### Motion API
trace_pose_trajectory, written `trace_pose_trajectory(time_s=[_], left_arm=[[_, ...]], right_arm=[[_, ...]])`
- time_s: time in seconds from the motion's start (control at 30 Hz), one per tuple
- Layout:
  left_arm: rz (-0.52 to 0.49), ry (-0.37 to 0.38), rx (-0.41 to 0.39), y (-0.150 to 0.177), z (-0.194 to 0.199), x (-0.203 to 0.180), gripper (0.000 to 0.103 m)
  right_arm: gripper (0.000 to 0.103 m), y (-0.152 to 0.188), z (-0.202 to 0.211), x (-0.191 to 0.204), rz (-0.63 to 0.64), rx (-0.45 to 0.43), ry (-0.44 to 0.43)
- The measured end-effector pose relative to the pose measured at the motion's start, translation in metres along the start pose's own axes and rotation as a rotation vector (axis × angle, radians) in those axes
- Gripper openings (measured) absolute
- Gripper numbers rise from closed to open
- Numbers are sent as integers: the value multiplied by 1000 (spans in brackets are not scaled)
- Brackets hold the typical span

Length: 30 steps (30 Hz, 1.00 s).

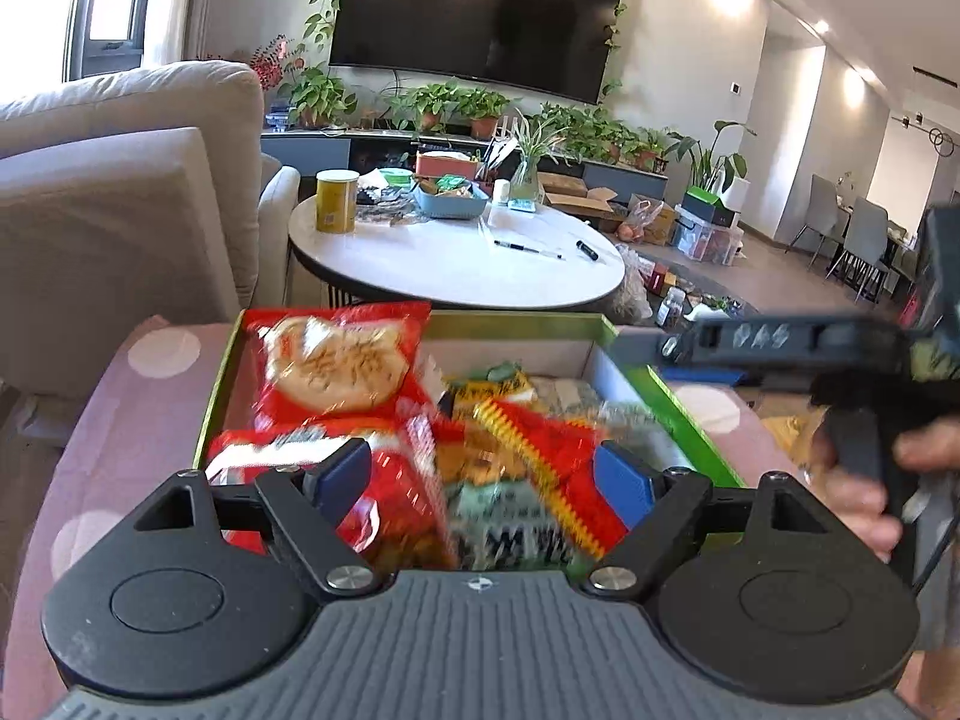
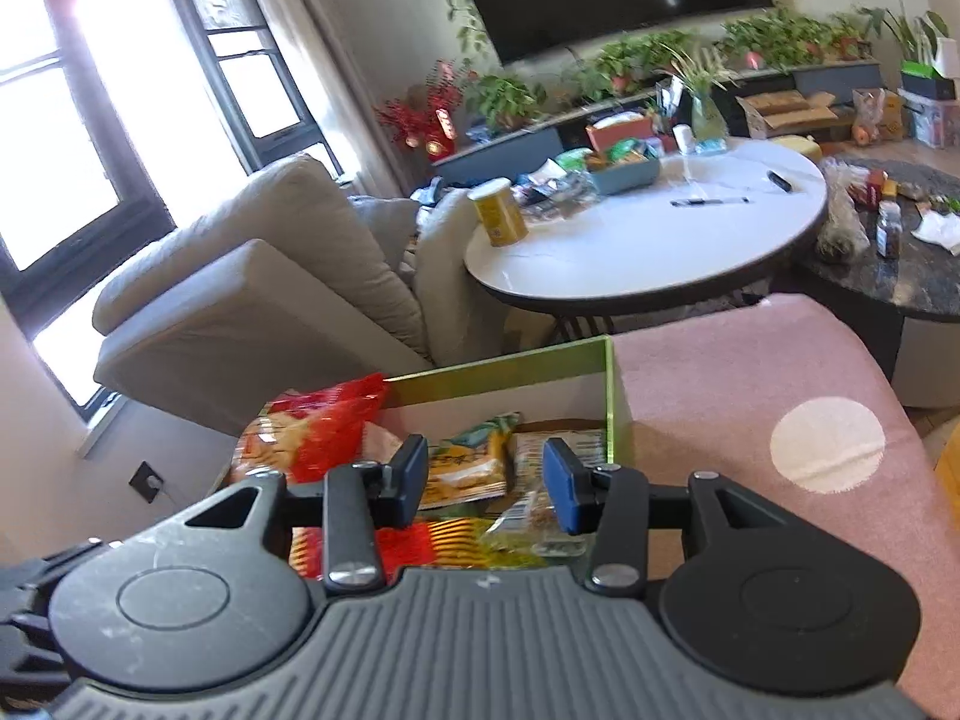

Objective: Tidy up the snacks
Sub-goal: 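Open both tools to release the packets in the box and withdraw, then grasp the bread roll packet with the right tool while the left tool grasps the cracker roll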

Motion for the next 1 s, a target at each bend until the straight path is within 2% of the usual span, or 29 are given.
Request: trace_pose_trajectory(time_s=[0.2, 0.33, 0.53, 0.73, 0.9, 1.0], left_arm=[[24, 13, 5, 19, 23, 3, 80], [11, 23, 13, 33, 38, -1, 80], [-3, 49, 25, 57, 62, -9, 82], [-26, 66, 37, 76, 83, -17, 83], [-2, 54, 41, 92, 101, -18, 83], [27, 34, 70, 103, 109, -17, 83]], right_arm=[[52, 13, 29, 18, 66, 10, -24], [58, 28, 50, 25, 122, 14, -14], [60, 59, 71, 28, 183, 59, 24], [64, 91, 92, 23, 176, 98, 59], [65, 114, 107, 21, 138, 123, 78], [65, 127, 117, 22, 130, 131, 109]])
Point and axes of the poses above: each gripper's, at about its wrist camera, not at the fingertips, and z roughly against the way its jaws point, x to its left, y to its underside, the point moved 1 cm from there along -z, roughly the way its jaws point, and after that the axes turned 11 degrees about -z, right-handed, at the moved point
